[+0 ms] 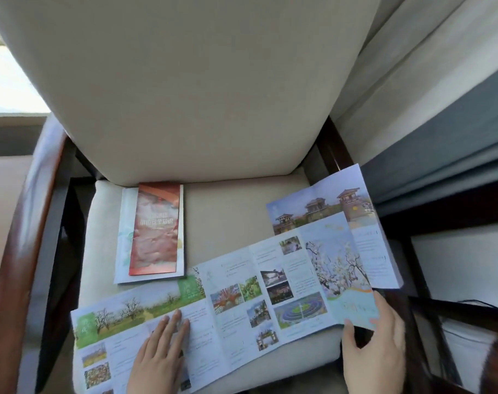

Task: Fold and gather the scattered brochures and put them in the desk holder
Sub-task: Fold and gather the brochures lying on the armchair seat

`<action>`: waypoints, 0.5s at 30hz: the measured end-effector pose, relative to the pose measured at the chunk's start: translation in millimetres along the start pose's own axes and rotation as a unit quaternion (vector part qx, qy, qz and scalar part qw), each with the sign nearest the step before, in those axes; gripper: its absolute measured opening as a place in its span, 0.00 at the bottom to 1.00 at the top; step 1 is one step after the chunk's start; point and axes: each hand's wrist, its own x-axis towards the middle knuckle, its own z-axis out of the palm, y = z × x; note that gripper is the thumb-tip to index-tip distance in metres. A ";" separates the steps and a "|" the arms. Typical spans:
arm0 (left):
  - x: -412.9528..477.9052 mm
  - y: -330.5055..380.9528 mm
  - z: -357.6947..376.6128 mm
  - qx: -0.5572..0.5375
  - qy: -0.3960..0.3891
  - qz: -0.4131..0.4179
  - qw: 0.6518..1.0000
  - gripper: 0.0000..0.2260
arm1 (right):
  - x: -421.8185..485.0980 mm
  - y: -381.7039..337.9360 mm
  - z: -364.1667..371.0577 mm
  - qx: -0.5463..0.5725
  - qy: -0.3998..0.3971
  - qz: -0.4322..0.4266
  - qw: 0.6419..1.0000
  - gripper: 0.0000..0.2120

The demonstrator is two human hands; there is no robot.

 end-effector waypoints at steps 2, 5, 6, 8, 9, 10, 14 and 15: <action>-0.9 0.5 -1.5 -0.004 -0.013 -0.003 1.000 0.23 | -3.0 0.7 4.7 0.018 -0.007 0.028 0.999 0.38; -1.0 2.8 -7.3 -0.009 -0.023 -0.011 1.000 0.24 | -9.3 0.9 13.8 0.087 -0.033 0.149 0.984 0.33; -0.4 3.5 -8.4 -0.016 -0.026 -0.014 0.999 0.26 | -10.9 4.8 19.7 0.149 -0.029 0.238 0.959 0.30; 0.6 5.0 -9.2 -0.033 -0.043 -0.024 0.998 0.32 | -10.8 7.8 28.6 0.291 -0.016 0.421 0.859 0.28; 0.8 5.9 -9.0 -0.039 -0.055 -0.029 0.997 0.33 | -10.1 8.7 31.4 0.345 -0.006 0.477 0.808 0.30; 0.8 5.9 -7.9 -0.044 -0.060 -0.034 0.997 0.32 | -10.4 10.4 35.1 0.372 0.007 0.496 0.785 0.31; 0.7 3.2 -0.9 -0.027 -0.058 -0.041 0.997 0.27 | -15.6 9.7 48.0 0.353 0.014 0.413 0.839 0.13; 1.1 3.4 -2.5 -0.027 -0.064 -0.044 0.997 0.27 | -17.2 10.9 49.7 0.347 0.017 0.403 0.847 0.10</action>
